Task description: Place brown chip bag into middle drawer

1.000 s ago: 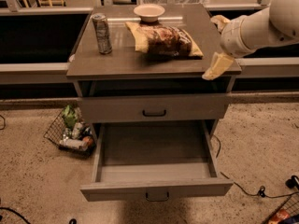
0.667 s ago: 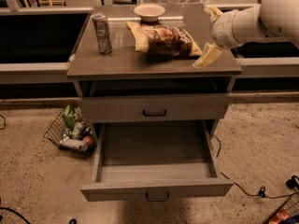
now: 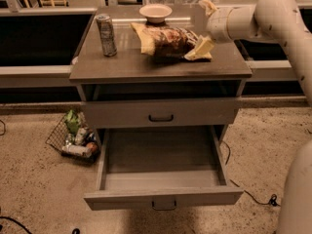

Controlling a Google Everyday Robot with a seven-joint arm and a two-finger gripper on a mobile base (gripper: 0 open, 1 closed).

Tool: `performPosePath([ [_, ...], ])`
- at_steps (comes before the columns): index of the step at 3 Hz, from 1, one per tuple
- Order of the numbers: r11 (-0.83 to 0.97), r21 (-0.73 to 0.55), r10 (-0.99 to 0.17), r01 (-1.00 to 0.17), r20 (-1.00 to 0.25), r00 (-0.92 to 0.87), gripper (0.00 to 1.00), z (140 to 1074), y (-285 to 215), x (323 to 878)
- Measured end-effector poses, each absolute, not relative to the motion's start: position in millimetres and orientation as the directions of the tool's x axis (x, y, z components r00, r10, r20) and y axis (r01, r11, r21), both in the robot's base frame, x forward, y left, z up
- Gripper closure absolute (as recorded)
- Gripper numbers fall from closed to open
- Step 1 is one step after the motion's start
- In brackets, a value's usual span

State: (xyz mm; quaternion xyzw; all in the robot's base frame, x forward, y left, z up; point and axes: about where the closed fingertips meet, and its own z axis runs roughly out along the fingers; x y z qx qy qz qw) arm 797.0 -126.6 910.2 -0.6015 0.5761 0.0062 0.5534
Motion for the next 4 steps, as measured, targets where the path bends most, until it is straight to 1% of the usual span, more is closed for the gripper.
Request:
performPosePath([
  [1,0.308,-0.606,-0.622,-0.734,-0.712,0.327,0.0,902.8,-108.4,808.4],
  [2,0.325,-0.55,-0.583,-0.77,-0.757,0.295,0.0,893.8,-93.3,811.4],
  [3,0.337,-0.476,-0.559,-0.812,-0.795,0.234,0.24,879.0,-82.5,813.7],
  [4,0.346,-0.43,-0.555,-0.834,-0.811,0.188,0.47,870.5,-80.6,811.6],
])
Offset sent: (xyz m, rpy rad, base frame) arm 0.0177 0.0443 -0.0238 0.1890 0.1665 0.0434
